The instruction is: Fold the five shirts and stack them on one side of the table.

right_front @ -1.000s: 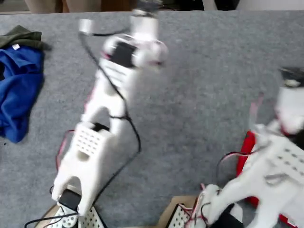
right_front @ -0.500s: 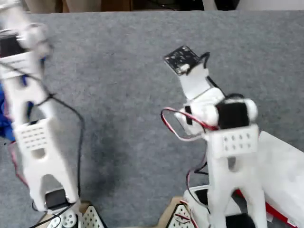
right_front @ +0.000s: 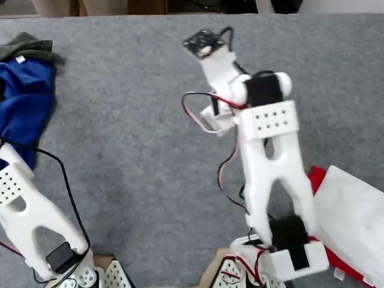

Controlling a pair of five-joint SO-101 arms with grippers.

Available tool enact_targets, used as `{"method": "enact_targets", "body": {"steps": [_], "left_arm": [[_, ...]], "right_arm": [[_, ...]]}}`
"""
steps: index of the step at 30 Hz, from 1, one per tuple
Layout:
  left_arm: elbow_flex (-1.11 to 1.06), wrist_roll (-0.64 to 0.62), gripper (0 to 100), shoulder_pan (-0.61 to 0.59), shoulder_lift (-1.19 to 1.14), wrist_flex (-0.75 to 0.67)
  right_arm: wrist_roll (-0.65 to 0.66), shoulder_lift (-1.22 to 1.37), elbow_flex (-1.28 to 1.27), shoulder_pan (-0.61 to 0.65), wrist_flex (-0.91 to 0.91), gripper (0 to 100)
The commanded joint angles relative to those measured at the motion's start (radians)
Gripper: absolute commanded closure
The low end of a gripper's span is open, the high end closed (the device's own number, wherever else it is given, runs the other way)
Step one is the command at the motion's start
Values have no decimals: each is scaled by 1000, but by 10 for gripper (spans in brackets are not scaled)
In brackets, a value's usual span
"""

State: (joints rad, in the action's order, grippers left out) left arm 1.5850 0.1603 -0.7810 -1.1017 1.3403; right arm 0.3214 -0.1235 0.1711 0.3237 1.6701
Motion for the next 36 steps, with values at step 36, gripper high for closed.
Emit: {"method": "enact_targets", "body": {"steps": [36], "left_arm": [[89, -130, 981, 358, 599, 273]], "right_arm": [[0, -79, 67, 15, 101, 990]]}}
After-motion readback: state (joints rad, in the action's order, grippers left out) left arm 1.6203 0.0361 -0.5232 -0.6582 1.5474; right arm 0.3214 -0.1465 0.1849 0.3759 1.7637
